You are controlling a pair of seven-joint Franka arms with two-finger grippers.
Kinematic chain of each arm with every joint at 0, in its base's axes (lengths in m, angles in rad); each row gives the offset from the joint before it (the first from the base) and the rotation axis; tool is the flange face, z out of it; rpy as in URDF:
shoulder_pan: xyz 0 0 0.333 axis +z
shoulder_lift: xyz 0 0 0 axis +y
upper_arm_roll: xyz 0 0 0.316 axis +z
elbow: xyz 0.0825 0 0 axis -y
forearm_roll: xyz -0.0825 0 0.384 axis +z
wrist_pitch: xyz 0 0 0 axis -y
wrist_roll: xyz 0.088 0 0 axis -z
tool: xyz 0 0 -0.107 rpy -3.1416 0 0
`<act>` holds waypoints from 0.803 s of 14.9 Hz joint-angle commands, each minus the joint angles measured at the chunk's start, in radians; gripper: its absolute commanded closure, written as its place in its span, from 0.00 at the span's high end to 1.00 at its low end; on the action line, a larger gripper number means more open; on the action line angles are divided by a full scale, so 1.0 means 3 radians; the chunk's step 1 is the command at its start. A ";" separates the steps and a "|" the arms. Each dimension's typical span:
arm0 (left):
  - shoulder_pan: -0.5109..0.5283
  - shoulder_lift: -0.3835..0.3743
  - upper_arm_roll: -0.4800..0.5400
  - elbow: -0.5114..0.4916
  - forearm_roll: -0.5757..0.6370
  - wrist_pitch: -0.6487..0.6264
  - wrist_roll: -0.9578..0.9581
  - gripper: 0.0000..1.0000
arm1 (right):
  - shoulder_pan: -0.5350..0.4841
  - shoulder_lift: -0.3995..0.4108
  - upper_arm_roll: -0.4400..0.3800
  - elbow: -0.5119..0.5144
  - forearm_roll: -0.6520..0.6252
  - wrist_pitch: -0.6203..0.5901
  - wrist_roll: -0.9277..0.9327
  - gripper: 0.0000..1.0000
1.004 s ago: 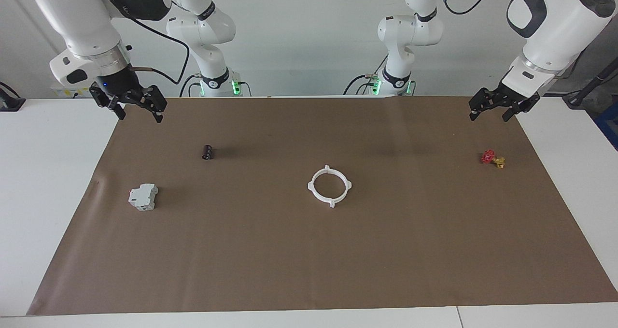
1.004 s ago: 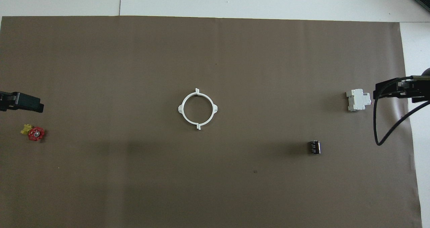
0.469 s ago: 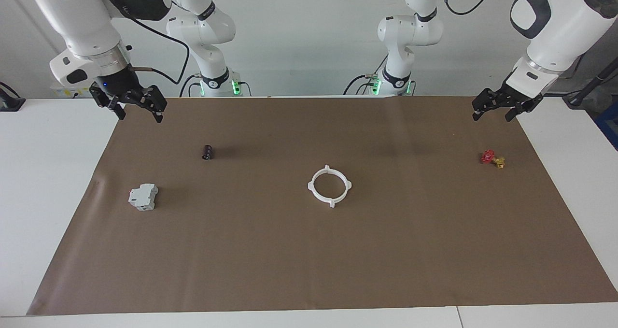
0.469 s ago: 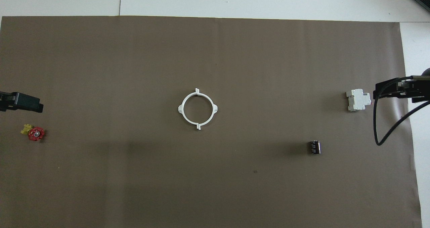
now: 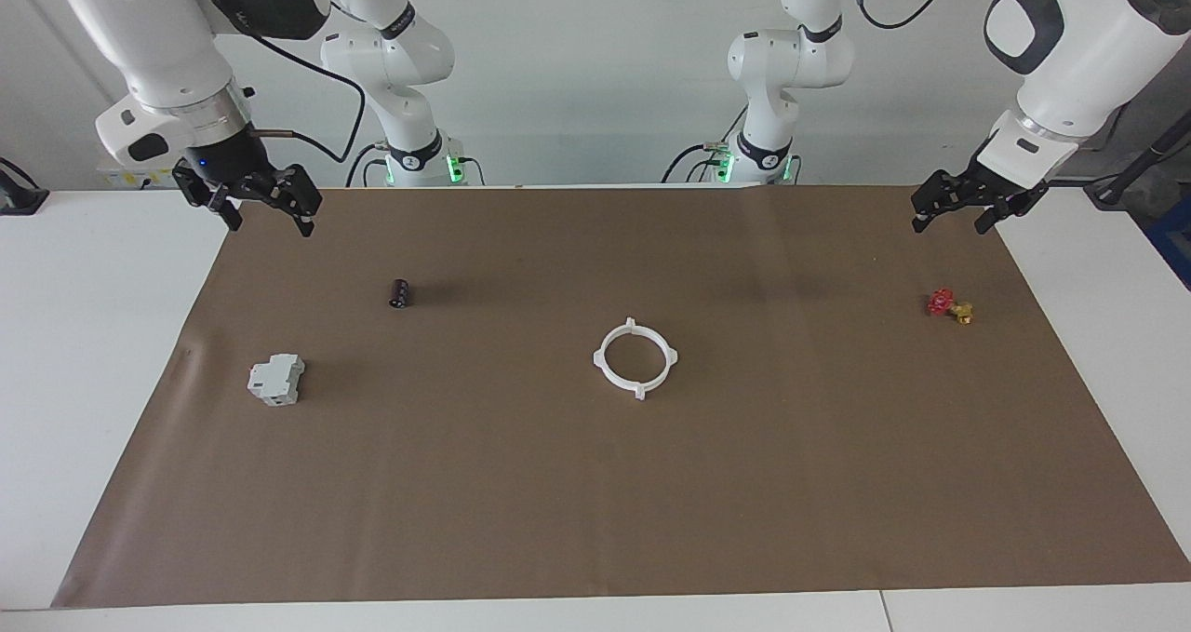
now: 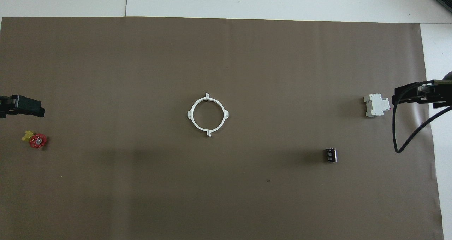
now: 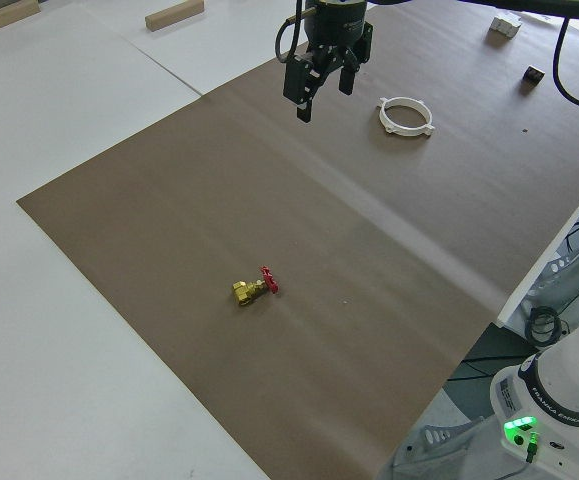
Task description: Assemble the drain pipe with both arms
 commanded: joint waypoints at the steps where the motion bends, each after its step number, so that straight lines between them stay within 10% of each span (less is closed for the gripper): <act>1: -0.0125 -0.0028 -0.0106 0.0005 0.0013 0.0023 -0.0232 1.00 | 0.0003 -0.0061 -0.0025 -0.0056 0.0061 -0.0027 -0.0069 1.00; 12: -0.0120 -0.0085 -0.0290 0.0199 0.0008 -0.0141 -0.0288 1.00 | 0.0003 -0.0061 -0.0025 -0.0056 0.0061 -0.0027 -0.0069 1.00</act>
